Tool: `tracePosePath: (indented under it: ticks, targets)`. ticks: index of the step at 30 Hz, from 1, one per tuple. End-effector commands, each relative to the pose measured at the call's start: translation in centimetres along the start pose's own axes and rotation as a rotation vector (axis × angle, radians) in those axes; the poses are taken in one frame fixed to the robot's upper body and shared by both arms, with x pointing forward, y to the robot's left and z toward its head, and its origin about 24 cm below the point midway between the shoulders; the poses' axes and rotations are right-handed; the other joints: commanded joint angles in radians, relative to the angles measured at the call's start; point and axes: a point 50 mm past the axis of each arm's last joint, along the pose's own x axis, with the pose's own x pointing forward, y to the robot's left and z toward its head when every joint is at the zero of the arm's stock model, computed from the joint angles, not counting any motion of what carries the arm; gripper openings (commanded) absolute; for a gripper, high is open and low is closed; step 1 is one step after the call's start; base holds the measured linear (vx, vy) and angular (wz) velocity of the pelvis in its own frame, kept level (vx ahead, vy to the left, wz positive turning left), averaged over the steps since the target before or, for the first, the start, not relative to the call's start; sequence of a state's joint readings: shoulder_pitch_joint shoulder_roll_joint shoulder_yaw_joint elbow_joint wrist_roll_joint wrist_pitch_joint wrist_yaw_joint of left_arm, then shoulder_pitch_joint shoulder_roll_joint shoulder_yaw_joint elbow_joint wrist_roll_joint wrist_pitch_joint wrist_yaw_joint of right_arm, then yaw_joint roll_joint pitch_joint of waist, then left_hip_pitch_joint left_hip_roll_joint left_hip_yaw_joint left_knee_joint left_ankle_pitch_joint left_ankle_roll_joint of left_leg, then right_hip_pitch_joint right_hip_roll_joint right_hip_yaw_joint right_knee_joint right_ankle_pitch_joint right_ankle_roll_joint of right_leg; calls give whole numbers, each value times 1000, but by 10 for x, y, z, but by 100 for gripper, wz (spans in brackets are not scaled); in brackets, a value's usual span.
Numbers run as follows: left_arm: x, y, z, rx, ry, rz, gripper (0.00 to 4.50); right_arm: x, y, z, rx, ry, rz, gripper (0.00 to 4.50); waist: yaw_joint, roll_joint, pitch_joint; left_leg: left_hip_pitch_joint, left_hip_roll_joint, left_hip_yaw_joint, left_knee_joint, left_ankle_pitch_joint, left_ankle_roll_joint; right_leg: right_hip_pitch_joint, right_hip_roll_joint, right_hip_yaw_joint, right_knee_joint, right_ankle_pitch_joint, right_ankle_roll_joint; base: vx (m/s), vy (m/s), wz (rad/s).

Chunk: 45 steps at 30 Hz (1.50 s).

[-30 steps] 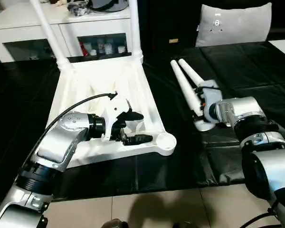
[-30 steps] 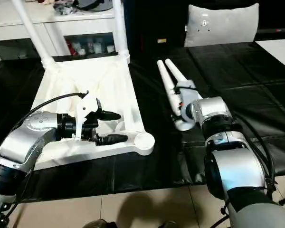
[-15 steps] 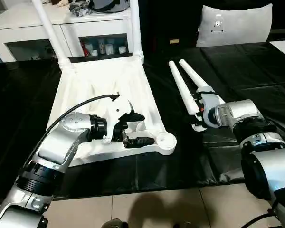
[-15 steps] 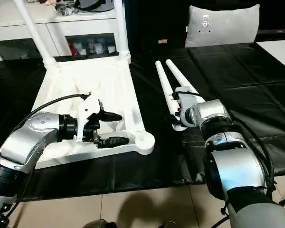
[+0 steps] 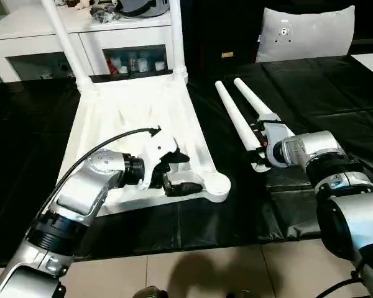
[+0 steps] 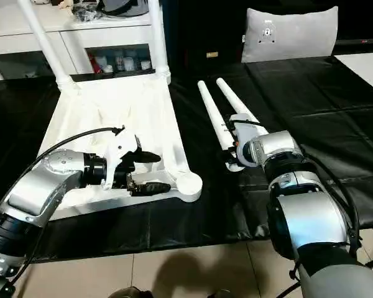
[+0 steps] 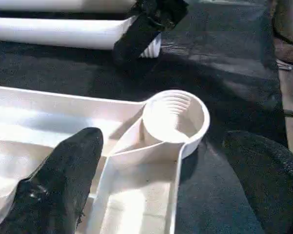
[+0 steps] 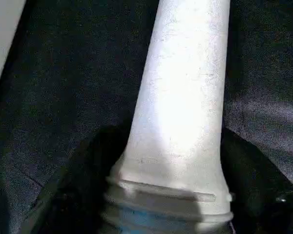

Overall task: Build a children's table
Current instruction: Pick table leg

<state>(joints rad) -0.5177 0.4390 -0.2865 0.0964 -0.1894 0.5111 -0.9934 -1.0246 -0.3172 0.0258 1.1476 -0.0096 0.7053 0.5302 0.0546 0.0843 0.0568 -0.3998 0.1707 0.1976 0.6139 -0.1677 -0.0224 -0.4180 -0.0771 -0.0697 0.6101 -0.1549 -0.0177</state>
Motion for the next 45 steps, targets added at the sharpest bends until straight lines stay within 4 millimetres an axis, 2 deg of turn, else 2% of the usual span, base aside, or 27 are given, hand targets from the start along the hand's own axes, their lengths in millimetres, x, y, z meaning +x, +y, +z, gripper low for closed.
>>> tracePosePath:
  ticks: [1,2,5,6,10,11,13,15,16,17,18,19,20,22,23,25,26,28,31,33,34,35,36,37,38,39,45]
  targets:
    - [0,5,1,-11,4,46,450,3,-3,-8,55,-6,-2,285,-2,-5,-76,31,50,-31,-65,-300,-9,47,-64,38,-75,-336,-205,0,0,0]
    - [0,7,2,-16,-7,64,450,3,-4,-7,74,-32,-4,285,-3,0,-76,31,49,-31,-65,-305,-10,47,-64,38,-78,-337,-202,0,0,0]
    - [0,9,2,-17,-18,90,450,2,-4,-5,91,-68,2,285,-4,0,-77,31,48,-32,-65,-313,-10,49,-62,35,-78,-333,-200,0,0,0]
    - [0,12,1,-24,-28,125,450,1,-4,-2,116,-107,8,285,-3,6,-77,30,47,-33,-65,-315,-10,49,-62,35,-77,-333,-200,0,0,0]
    - [3,20,5,-54,-80,225,450,-4,-3,10,193,-285,33,284,-2,-9,-77,30,46,-30,-65,-297,1,51,-63,35,-84,-344,-183,0,0,0]
    - [3,21,6,-60,-91,238,450,-5,-1,12,212,-318,51,284,1,-8,-82,28,46,-32,-63,-268,8,55,-66,35,-79,-327,-182,0,0,0]
    - [3,22,8,-65,-118,264,450,-8,1,16,221,-407,79,282,2,-8,-82,24,46,-31,-63,-246,23,54,-64,34,-78,-313,-187,0,0,0]
    - [4,26,13,-87,-172,324,450,-15,8,21,199,-587,152,281,3,-9,-81,25,47,-29,-61,-248,31,50,-68,35,-83,-322,-173,0,0,0]
    - [6,31,17,-129,-218,374,450,-20,14,20,222,-653,282,279,4,-4,-84,24,44,-28,-61,-236,43,54,-64,35,-82,-308,-164,0,0,0]
    - [7,33,20,-151,-247,394,450,-23,16,17,236,-678,341,279,4,-7,-84,24,43,-26,-60,-232,52,55,-60,33,-84,-297,-162,0,0,0]
    - [7,33,20,-151,-247,394,450,-23,16,17,236,-678,341,274,9,-8,-86,24,47,-29,-61,-220,65,57,-62,32,-82,-284,-169,0,0,0]
    - [8,34,22,-165,-265,404,450,-24,17,15,245,-693,373,270,7,-8,-87,21,48,-32,-62,-207,67,56,-61,29,-79,-280,-182,0,0,0]
    - [9,36,25,-197,-295,415,450,-27,18,12,254,-725,420,270,8,-6,-84,26,46,-27,-59,-223,67,52,-61,31,-85,-302,-184,0,0,0]
    - [13,41,35,-273,-365,439,450,-36,23,2,292,-802,554,262,15,-5,-82,25,45,-28,-61,-232,71,54,-61,30,-91,-337,-169,0,0,0]
    - [13,41,35,-273,-365,439,450,-36,23,2,292,-802,554,251,18,-5,-82,28,46,-28,-61,-233,71,51,-61,30,-94,-341,-162,0,0,0]
    - [15,41,37,-292,-376,443,450,-37,24,-4,300,-807,587,238,20,-7,-83,24,48,-32,-64,-224,70,54,-62,29,-92,-338,-161,0,0,0]
    - [16,41,35,-285,-354,454,450,-34,24,-10,290,-783,554,219,19,-5,-82,23,48,-34,-65,-228,64,52,-63,28,-92,-351,-160,0,0,0]
    - [17,40,33,-278,-337,459,450,-34,24,-14,277,-771,524,215,17,-8,-81,24,46,-34,-66,-239,55,51,-64,29,-97,-384,-147,0,0,0]
    - [18,38,28,-265,-302,454,450,-32,24,-16,249,-742,469,182,11,-9,-79,24,43,-35,-66,-247,44,49,-66,28,-101,-424,-131,0,0,0]
    - [19,36,21,-239,-246,451,450,-30,22,-19,214,-693,406,182,6,-13,-77,24,42,-35,-67,-256,43,47,-64,28,-105,-448,-120,0,0,0]
    - [19,36,18,-226,-222,455,450,-29,21,-21,195,-670,374,182,6,-11,-77,24,44,-37,-68,-252,40,45,-64,29,-104,-456,-111,0,0,0]
    - [20,35,13,-193,-176,462,450,-27,19,-23,166,-645,333,182,2,-16,-77,25,43,-35,-68,-257,38,45,-64,29,-106,-462,-107,0,0,0]
    - [21,34,9,-174,-149,461,450,-27,19,-23,151,-646,327,182,4,-14,-77,25,43,-35,-67,-255,38,43,-64,30,-106,-468,-102,0,0,0]
    - [21,34,8,-172,-146,461,450,-27,19,-23,149,-646,327,182,3,-13,-76,25,43,-35,-68,-257,37,43,-65,30,-105,-469,-101,0,0,0]
    - [21,34,2,-154,-105,466,450,-29,20,-22,138,-659,334,182,3,-17,-77,24,43,-35,-67,-256,40,43,-65,31,-107,-468,-99,0,0,0]
    - [21,34,2,-150,-101,466,450,-29,21,-21,136,-661,337,198,4,-15,-77,25,44,-36,-68,-259,40,42,-65,31,-106,-467,-99,0,0,0]
    - [21,33,-9,-94,-39,488,450,-40,29,-8,29,-721,404,232,6,-20,-76,25,46,-34,-69,-257,48,42,-67,33,-105,-453,-102,0,0,0]
